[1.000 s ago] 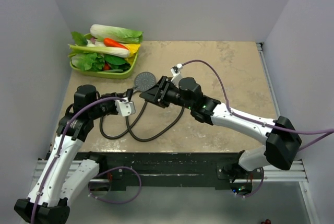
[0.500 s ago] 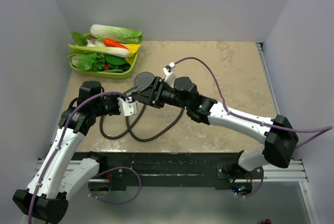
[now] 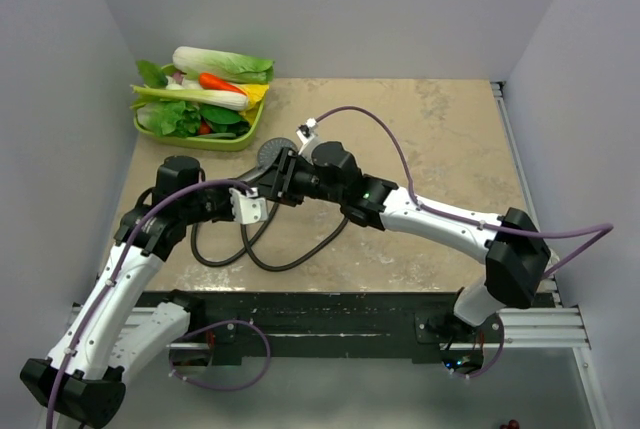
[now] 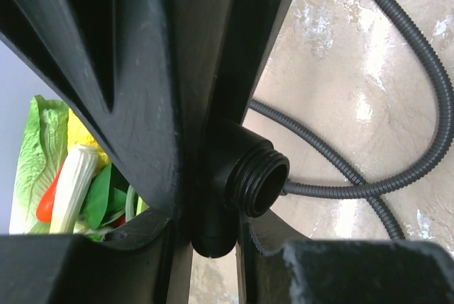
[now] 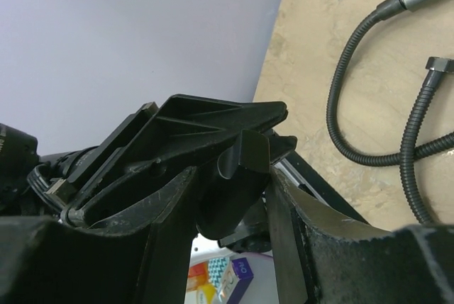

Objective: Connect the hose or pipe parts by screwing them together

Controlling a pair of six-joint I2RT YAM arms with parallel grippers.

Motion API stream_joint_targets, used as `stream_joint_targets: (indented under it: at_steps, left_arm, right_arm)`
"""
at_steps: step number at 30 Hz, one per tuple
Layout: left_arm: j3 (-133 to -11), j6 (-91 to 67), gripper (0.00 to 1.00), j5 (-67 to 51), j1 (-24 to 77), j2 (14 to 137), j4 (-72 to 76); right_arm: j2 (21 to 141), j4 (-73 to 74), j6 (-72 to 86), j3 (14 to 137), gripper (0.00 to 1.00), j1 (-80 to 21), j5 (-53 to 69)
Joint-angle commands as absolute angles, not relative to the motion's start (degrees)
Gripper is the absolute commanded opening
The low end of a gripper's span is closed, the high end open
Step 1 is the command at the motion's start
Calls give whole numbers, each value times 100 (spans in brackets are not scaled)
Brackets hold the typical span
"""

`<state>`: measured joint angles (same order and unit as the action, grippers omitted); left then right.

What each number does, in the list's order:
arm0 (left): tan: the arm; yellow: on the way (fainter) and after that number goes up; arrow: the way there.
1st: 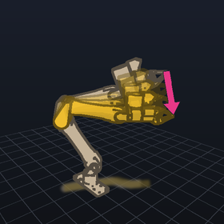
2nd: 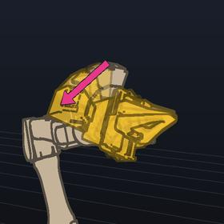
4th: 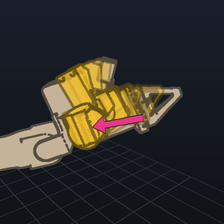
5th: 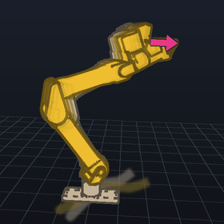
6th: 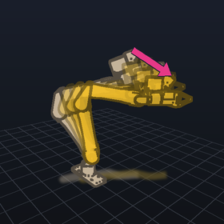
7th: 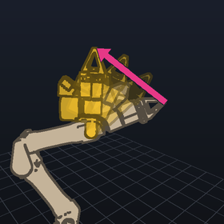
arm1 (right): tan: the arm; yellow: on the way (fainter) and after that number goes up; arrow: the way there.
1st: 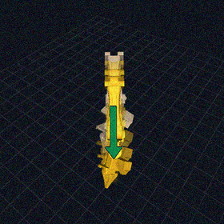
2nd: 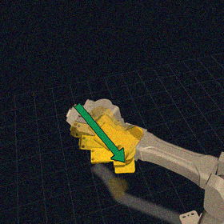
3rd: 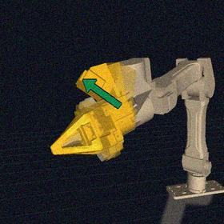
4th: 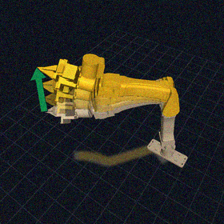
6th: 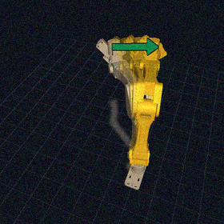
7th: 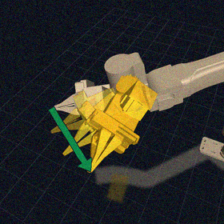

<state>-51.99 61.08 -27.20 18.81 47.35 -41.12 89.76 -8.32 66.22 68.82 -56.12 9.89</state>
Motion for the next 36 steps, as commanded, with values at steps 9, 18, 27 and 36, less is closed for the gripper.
stream_joint_targets:
  at_steps: [9,18,27,36]
  left_arm:
    - [-5493,5950,0,-2645,2100,4694,-3744]
    - [-5546,4757,62,-2225,2101,4887,-4087]
    - [-5380,3156,88,-1662,1960,5484,-4289]
    - [-4842,2532,68,-1003,1881,6950,-4289]
  right_arm:
    - [9096,-519,6302,7339,25,-5792,792]
    - [8386,-430,5415,6593,0,-5635,123]
    - [6936,-18,4694,5266,0,-5274,-676]
    - [5968,53,4219,4237,0,-5265,-1133]
